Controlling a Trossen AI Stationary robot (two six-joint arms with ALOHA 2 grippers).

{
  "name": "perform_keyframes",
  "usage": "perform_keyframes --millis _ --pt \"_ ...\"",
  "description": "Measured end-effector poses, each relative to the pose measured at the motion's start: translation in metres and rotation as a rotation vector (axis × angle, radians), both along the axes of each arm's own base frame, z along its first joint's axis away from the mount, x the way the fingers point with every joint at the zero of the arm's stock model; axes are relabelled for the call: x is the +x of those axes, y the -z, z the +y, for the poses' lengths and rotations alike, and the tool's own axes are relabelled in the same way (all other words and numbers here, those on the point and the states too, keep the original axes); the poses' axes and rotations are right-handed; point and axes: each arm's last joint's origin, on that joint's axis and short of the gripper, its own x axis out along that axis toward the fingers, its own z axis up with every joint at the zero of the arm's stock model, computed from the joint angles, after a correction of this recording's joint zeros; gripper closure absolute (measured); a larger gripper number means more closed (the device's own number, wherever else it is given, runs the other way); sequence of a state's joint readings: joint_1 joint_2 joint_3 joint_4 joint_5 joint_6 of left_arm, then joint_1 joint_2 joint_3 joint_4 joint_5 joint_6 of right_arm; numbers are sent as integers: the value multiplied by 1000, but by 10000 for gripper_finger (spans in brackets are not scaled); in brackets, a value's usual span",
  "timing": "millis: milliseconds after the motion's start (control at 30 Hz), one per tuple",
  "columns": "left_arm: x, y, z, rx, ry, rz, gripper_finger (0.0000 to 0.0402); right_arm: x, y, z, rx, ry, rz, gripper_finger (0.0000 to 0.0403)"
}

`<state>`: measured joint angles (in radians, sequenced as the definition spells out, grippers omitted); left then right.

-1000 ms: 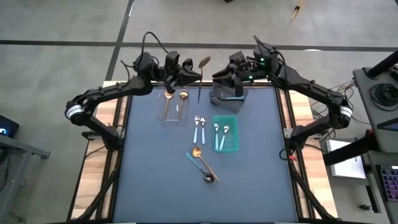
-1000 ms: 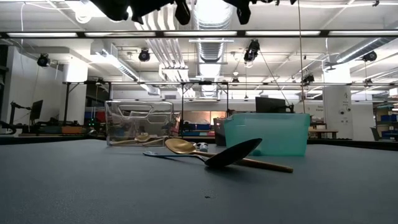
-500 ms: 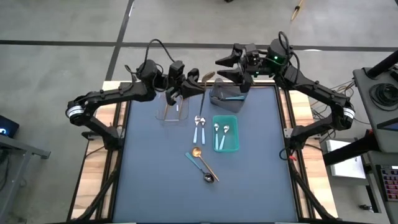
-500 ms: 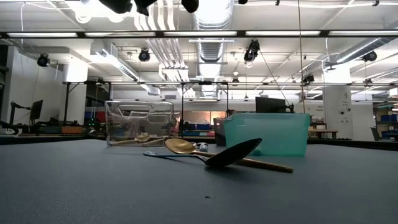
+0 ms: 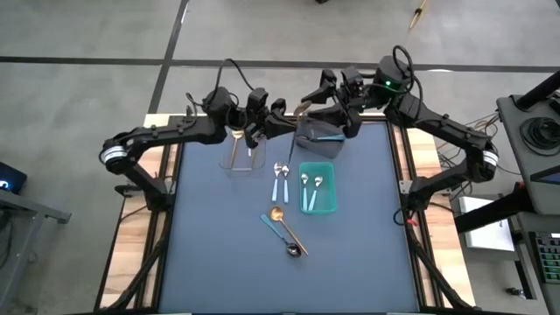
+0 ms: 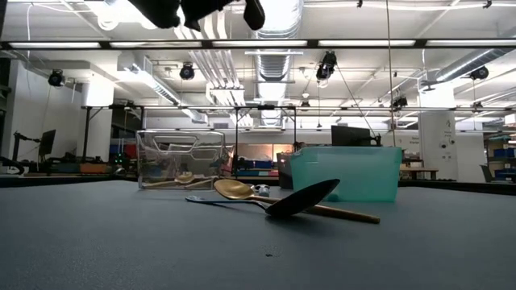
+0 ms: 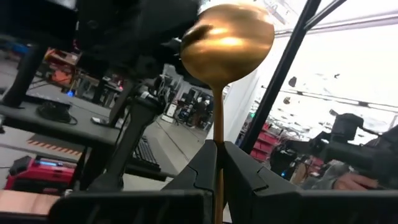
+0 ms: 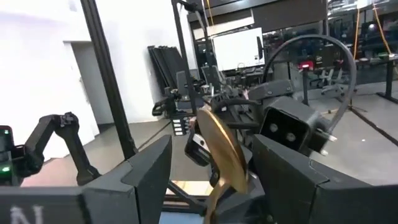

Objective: Sort silverware by color (type)
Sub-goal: Put the gold spoon into the transparent bin

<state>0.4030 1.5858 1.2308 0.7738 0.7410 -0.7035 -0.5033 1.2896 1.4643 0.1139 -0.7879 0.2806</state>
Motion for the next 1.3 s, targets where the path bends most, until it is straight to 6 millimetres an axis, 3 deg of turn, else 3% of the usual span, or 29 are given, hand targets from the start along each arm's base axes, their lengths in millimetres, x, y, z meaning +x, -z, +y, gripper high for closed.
perform_keyframes --millis 267,400,567,767,867,1133,1300 --pt "17 5 6 -52 53 -93 401 7 5 0 -2 -42 16 189" --pt "27 7 9 -69 100 -75 401 7 4 0 -14 -42 7 208" --pt "34 2 11 -56 148 -84 401 6 2 1 -32 -64 -9 263" --pt "38 0 13 -49 157 -88 401 6 3 1 -48 -85 -10 377" --pt "38 1 12 -70 164 -78 397 5 2 2 -53 -83 -13 384" --pt "35 0 20 -103 184 -46 322 3 0 3 -24 -98 -6 387" --pt "25 -7 45 -102 211 24 271 2 5 -3 50 -56 55 388"
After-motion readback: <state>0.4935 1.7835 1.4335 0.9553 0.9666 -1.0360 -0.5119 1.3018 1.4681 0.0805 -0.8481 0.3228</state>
